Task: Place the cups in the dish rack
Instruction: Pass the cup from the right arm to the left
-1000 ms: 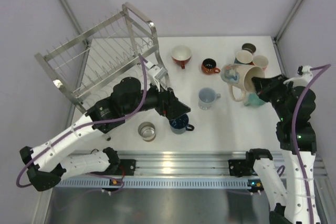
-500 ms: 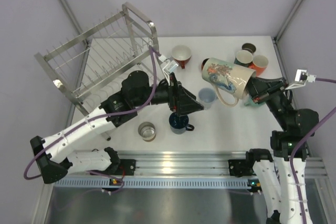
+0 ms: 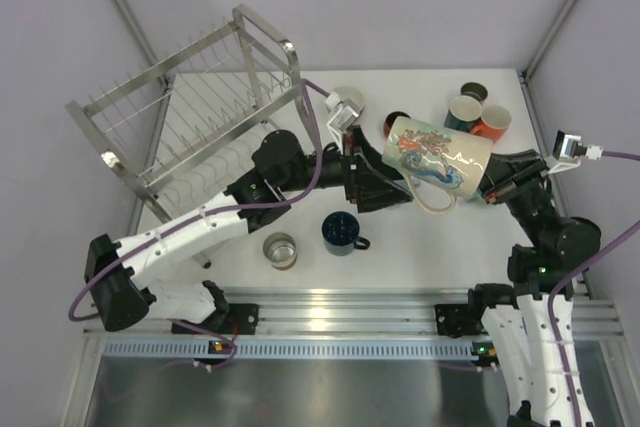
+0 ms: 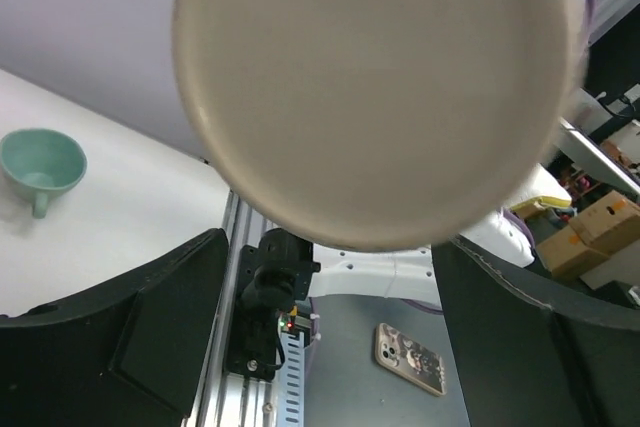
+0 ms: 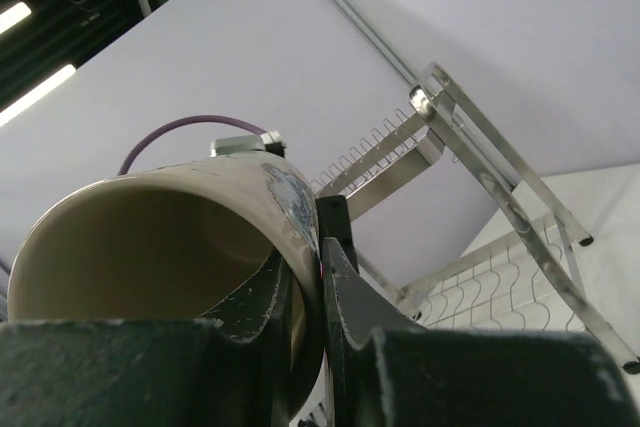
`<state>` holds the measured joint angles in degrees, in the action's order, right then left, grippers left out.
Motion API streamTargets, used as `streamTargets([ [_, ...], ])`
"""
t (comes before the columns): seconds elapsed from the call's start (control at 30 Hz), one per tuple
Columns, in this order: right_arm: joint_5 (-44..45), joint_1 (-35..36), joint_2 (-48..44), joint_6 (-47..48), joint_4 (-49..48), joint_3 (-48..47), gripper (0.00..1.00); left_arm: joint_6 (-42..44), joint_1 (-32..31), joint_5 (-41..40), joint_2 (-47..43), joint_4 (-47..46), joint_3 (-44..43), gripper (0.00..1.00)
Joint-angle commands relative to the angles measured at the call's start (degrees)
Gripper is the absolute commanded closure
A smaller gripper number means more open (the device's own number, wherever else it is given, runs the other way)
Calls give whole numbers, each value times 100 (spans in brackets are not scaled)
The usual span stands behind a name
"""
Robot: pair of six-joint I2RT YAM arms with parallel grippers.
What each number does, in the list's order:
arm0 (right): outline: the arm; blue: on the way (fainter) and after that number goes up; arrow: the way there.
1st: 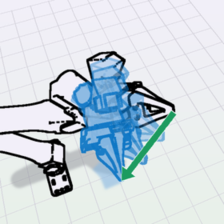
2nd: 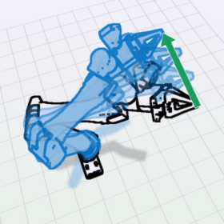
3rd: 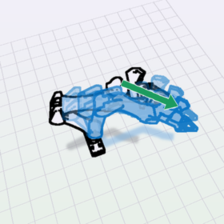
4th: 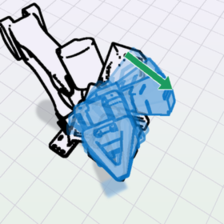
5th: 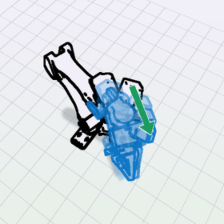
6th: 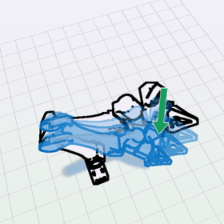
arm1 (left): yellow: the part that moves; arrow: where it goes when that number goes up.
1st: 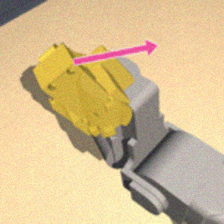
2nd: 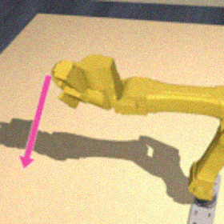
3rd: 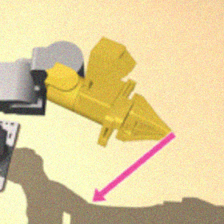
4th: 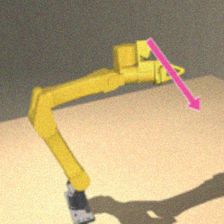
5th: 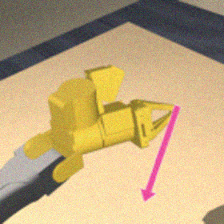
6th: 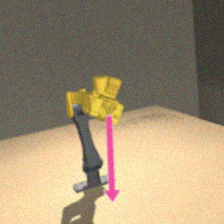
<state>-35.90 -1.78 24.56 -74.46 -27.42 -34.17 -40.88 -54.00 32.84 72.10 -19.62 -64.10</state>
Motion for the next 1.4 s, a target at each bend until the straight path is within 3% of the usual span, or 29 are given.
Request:
streamTargets([
  [0.0,241,2,5,-614,-1257,-81,100,-148,-102,275,269,-771,-287,12],
  [0.4,399,20,-74,-394,-1213,341,100,-1018,-357,161,753,-2343,-226,26],
  [0.67,444,37,-74,-447,-1354,578,100,-1456,-498,161,1087,-2827,-244,33],
  [0.9,461,46,-179,-350,-1257,745,100,-1835,-533,-67,1237,-3303,-173,60],
  [1.03,417,55,-241,-315,-1178,860,100,-1835,-542,-146,1228,-3294,-165,99],
  [1.23,242,55,-504,211,-355,851,98,-1599,-533,-313,974,-3059,72,100],
  [1.37,206,55,-697,861,473,579,84,-1073,-533,-515,675,-2460,160,100],
])
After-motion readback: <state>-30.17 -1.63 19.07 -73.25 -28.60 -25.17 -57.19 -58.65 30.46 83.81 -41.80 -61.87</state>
